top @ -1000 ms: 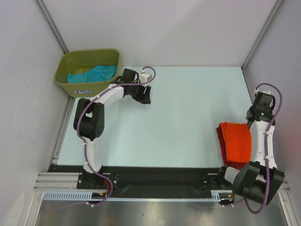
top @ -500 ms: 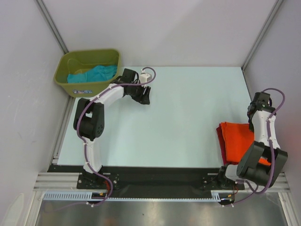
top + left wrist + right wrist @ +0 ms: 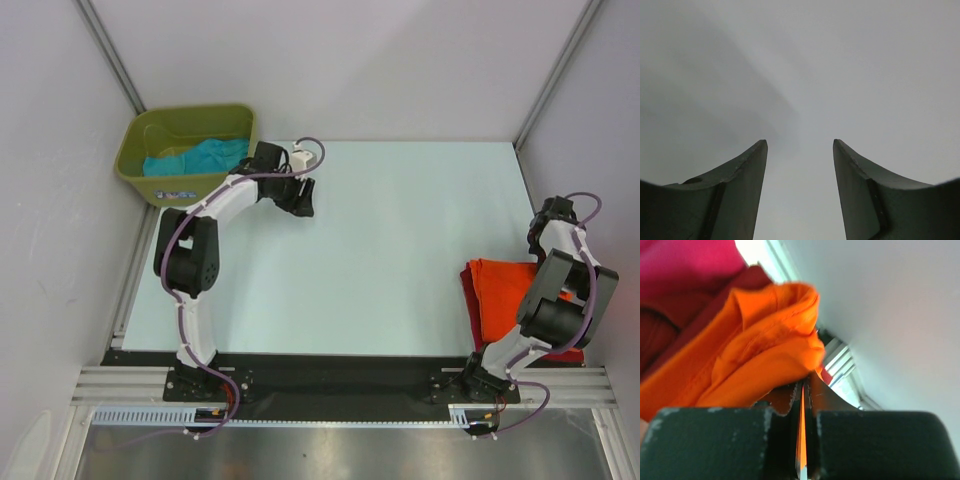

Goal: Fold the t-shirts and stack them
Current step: Neatly place the folded tshirt to the corner

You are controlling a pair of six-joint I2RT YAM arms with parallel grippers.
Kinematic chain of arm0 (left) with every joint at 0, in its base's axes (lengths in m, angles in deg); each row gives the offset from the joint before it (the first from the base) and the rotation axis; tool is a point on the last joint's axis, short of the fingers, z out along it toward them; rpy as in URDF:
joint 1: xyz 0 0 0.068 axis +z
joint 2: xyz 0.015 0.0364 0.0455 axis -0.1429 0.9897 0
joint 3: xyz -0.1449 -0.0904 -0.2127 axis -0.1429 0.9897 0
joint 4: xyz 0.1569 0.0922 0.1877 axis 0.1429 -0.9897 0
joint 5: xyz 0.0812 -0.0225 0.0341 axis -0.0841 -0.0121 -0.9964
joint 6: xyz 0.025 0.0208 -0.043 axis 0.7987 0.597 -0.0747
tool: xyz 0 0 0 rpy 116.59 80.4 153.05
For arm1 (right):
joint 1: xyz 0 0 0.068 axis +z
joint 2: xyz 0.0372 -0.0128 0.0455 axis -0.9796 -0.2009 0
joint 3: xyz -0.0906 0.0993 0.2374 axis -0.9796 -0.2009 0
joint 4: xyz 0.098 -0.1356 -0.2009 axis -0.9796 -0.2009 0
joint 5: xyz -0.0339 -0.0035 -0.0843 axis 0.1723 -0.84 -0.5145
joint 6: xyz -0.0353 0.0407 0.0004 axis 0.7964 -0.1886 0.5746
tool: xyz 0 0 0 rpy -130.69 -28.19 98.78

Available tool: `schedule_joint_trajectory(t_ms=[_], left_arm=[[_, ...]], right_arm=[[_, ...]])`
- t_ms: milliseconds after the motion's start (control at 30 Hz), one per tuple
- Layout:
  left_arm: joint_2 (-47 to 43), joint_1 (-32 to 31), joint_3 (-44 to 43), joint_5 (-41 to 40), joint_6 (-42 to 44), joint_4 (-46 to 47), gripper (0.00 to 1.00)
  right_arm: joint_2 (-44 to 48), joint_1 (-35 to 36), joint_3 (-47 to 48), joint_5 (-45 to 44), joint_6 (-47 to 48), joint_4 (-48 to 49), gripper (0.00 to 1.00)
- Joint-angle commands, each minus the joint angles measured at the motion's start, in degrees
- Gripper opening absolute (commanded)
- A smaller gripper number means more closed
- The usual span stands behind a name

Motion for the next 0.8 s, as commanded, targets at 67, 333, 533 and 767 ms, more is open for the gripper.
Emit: schedule_joint_trajectory(t_ms=[67,333,533,767], left_arm=[[0.1,1.0,-3.3,-1.0,0.6,-0.6,0.61],[0.2,1.6,-3.7,-2.3,1.5,-0.9,0.61],[-0.6,2.4,-4.3,-2.9,2.3,-1.5,0.61],[-4.0,2.9,-6.5,-4.7,6.0,-5.1,0.65]], right_arm=[[-1.1,-0.2,3.2,-3.7,5.0,9.0,0.00],[-4.3,-0.2,5.4,-2.2,7.4,12.5,0.00],[-4.0,2.1,10.6,-2.4,6.2,10.8,0.00],[3.7,10.1,19.7,7.5,3.8,7.7,0.38]])
